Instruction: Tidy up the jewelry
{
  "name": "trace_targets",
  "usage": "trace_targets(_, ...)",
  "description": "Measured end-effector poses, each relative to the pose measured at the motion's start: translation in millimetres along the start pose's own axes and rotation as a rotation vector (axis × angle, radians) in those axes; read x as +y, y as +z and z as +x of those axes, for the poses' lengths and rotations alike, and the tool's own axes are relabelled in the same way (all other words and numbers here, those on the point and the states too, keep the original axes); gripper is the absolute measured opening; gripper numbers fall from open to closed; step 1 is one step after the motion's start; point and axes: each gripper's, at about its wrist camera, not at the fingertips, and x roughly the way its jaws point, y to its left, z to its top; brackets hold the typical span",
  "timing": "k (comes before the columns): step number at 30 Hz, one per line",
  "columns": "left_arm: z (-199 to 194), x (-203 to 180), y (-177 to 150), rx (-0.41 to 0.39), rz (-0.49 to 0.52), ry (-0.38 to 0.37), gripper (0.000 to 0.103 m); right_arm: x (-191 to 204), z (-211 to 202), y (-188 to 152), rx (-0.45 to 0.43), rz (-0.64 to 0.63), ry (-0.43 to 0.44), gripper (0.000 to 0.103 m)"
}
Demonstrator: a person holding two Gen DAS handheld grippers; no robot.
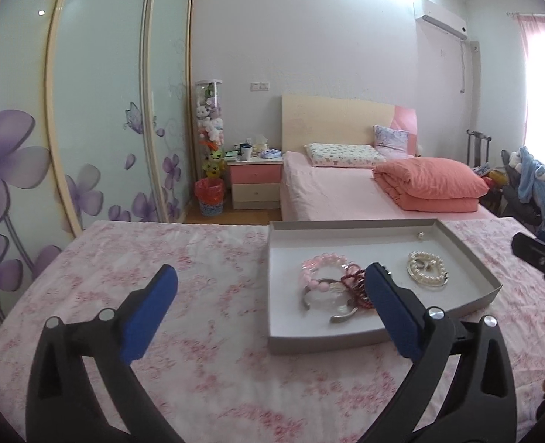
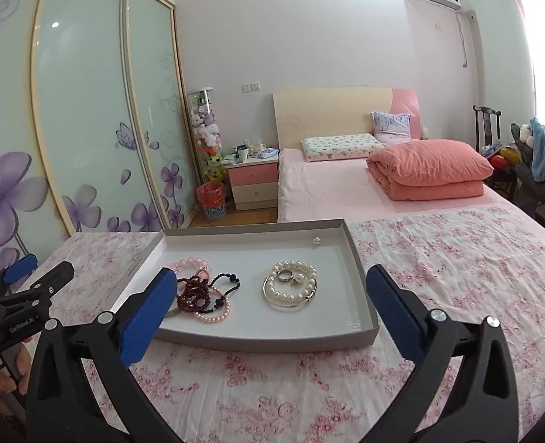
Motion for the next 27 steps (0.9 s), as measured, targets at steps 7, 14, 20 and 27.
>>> trace_targets(7, -15, 9, -5, 0.003, -0.027, 0.002, 0.099, 5, -16, -1, -0.015, -0.006, 0.006, 0.101)
trace_targets(14, -41, 10, -15, -0.006, -0.053, -0.03, 0.099, 4, -36, -14, -0.01, 0.002, -0.005, 0.101)
trace_targets(20, -65, -7, -24, -0.05, -0.002, -0.027, 0.099, 3, -50, -27, 0.026, 0.022, -0.035, 0.101)
trace_targets(27, -88, -18, -36, -0.064, 0.037, -0.06, 0.099, 10, -66, -38, 0.016, -0.01, -0.031, 0.101)
